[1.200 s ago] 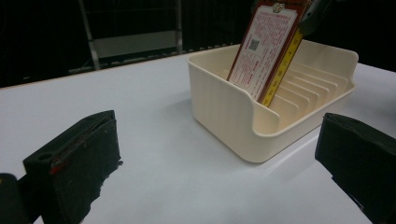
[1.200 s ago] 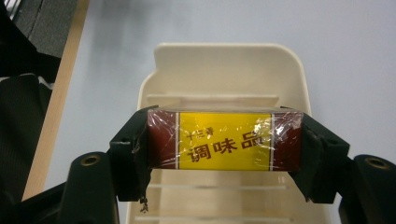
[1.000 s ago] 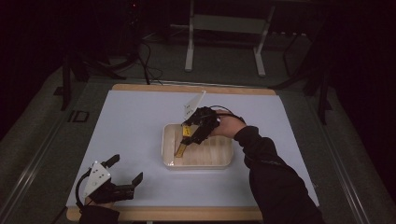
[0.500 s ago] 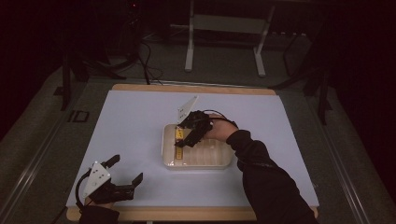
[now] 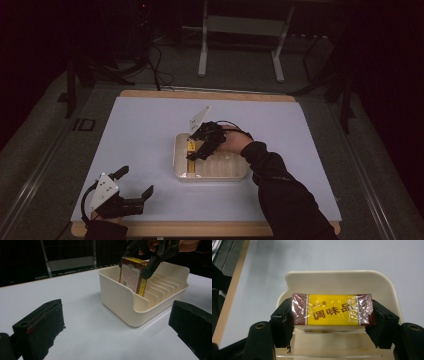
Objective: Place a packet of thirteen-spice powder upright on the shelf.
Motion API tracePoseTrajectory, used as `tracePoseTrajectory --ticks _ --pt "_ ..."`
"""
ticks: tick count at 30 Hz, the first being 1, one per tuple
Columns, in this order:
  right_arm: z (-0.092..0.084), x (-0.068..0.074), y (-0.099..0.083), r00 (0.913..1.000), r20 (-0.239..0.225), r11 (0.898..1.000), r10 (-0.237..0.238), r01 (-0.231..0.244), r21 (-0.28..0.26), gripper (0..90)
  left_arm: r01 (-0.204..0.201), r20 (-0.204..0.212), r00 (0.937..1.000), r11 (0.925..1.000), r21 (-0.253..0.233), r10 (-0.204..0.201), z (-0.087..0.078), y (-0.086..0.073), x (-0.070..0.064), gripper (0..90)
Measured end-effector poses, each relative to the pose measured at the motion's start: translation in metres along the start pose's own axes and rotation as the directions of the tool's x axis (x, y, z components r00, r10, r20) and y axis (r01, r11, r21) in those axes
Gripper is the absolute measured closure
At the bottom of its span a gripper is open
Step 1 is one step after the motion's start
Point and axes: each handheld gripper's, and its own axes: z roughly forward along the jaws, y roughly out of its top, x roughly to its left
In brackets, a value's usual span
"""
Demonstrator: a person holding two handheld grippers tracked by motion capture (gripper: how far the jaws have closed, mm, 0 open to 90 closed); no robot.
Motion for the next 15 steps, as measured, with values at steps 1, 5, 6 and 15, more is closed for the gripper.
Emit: tracePoseTrajectory --ticks 1,5,6,15 --pt "0.000 0.000 0.000 1.0000 0.000 1.000 0.000 0.000 0.002 31.7 -0.001 0.000 1.0000 1.0000 0.000 0.001 0.000 0.000 0.000 0.1" --pt "-0.001 0.001 0.003 1.0000 0.001 1.000 0.002 -0.002 0.025 30.2 -0.001 0.001 1.0000 1.0000 0.000 0.001 0.000 0.000 0.000 0.1" --pt "-0.002 0.002 0.003 1.0000 0.008 1.000 0.001 -0.001 0.025 29.8 0.000 0.000 1.0000 1.0000 0.000 0.000 0.000 0.000 0.000 0.1" --pt "-0.022 0.004 0.006 0.9995 0.018 1.000 0.026 -0.026 -0.005 26.7 -0.002 0.000 1.0000 1.0000 0.004 0.002 0.001 0.000 0.000 0.1"
